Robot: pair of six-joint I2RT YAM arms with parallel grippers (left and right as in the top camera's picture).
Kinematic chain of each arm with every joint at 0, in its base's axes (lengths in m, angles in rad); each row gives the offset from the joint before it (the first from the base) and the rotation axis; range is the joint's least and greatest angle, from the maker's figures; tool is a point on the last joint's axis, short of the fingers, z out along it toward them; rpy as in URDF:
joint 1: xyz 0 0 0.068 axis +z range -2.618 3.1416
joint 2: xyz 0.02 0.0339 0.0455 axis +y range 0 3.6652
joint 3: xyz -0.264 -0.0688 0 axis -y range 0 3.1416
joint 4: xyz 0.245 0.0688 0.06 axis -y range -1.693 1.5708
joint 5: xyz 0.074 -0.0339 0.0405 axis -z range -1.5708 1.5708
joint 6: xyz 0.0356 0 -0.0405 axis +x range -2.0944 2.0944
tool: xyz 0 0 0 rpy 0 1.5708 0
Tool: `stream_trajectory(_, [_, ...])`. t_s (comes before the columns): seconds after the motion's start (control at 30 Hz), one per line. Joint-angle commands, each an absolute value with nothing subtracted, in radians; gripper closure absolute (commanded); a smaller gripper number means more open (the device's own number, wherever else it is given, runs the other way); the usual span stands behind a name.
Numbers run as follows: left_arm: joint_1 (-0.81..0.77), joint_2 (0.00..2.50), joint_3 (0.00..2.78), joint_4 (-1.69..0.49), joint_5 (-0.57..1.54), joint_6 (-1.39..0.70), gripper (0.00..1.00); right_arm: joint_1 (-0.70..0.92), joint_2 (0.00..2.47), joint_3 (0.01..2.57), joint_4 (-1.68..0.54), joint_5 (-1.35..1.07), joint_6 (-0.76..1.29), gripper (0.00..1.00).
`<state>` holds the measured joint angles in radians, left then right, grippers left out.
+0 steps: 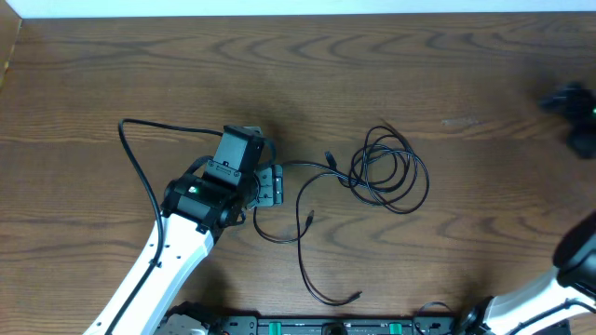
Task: Untangle cables
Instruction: 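Reach the right gripper back to the black cable tangle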
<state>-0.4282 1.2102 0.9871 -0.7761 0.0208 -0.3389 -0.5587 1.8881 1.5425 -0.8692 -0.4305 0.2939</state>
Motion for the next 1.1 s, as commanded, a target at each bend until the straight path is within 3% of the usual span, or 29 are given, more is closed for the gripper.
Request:
stream_trajectory(0.0, [-0.431, 1.212, 0.971, -0.767, 0.015, -0.321, 0.22, -0.399, 1.887, 1.449, -0.869, -0.466, 0.121, 0.01])
stream_trajectory(0.4, [-0.431, 1.212, 0.971, -0.768, 0.015, -0.307, 0.22, 0.024, 1.887, 1.364, -0.812, -0.409, -0.42, 0.01])
stream_trajectory(0.6, [-0.431, 1.212, 0.971, -0.768, 0.015, -0.307, 0.21, 0.152, 1.887, 1.361, -0.811, -0.289, -0.658, 0.01])
stream_trajectory(0.73, [-0.431, 1.212, 0.972, -0.768, 0.015, -0.307, 0.22, 0.184, 1.887, 1.36, -0.796, -0.287, -0.697, 0.01])
stream_trajectory(0.83, [-0.431, 1.212, 0.972, -0.768, 0.015, -0.307, 0.22, 0.191, 1.887, 1.36, -0.776, -0.287, -0.697, 0.17])
stream_trajectory(0.97, [-0.431, 1.212, 0.972, -0.768, 0.015, -0.307, 0.22, 0.191, 1.89, 1.359, -0.77, -0.29, -0.697, 0.26])
stream_trajectory(1.07, [-0.431, 1.212, 0.972, -0.768, 0.015, -0.307, 0.22, 0.192, 1.898, 1.359, -0.779, -0.295, -0.689, 0.46])
